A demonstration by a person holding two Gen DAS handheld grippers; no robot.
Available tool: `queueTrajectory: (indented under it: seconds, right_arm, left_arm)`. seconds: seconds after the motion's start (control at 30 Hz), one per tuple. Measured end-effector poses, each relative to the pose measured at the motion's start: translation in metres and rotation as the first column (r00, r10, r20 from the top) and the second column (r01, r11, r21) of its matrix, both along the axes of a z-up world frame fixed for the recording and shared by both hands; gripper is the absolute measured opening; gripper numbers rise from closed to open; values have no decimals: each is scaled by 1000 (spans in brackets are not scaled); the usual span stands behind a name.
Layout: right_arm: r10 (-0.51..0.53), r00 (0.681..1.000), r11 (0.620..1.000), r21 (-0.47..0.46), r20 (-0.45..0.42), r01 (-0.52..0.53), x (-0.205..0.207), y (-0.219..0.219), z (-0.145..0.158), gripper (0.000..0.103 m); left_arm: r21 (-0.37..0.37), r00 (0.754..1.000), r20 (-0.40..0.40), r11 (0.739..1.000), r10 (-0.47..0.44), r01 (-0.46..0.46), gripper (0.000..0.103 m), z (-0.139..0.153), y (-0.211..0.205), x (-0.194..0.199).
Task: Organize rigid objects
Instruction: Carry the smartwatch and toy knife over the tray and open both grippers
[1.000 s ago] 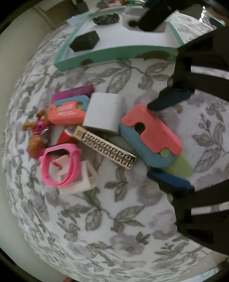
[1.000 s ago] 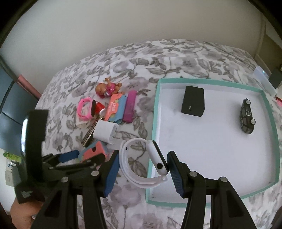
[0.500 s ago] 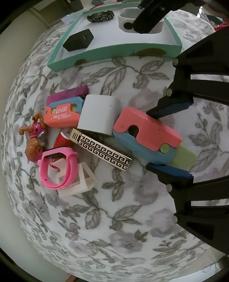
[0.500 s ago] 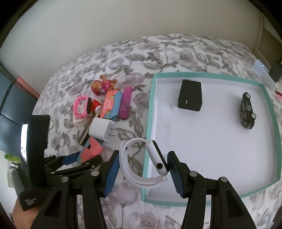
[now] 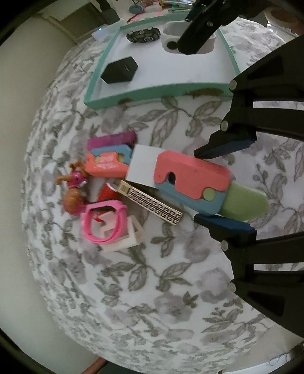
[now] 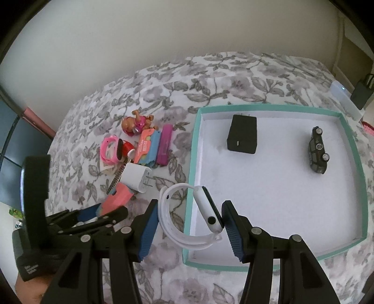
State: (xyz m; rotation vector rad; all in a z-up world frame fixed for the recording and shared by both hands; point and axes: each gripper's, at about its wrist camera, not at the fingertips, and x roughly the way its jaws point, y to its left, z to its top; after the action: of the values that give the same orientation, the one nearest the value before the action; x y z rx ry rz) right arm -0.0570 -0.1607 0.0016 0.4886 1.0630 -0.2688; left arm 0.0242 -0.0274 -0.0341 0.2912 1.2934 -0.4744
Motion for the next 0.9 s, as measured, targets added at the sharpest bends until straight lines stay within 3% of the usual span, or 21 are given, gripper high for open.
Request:
queueTrajectory:
  seconds: [0.57, 0.9]
  right_arm:
    - [-67, 997, 997, -34, 24, 68, -25, -42, 18, 57]
    - [-175, 984, 984, 4, -44, 175, -44, -92, -4, 57]
  left_arm:
    - [-61, 993, 109, 996, -54, 61, 48, 38, -35, -21]
    - [-39, 987, 61, 988, -148, 151, 48, 30, -85, -41]
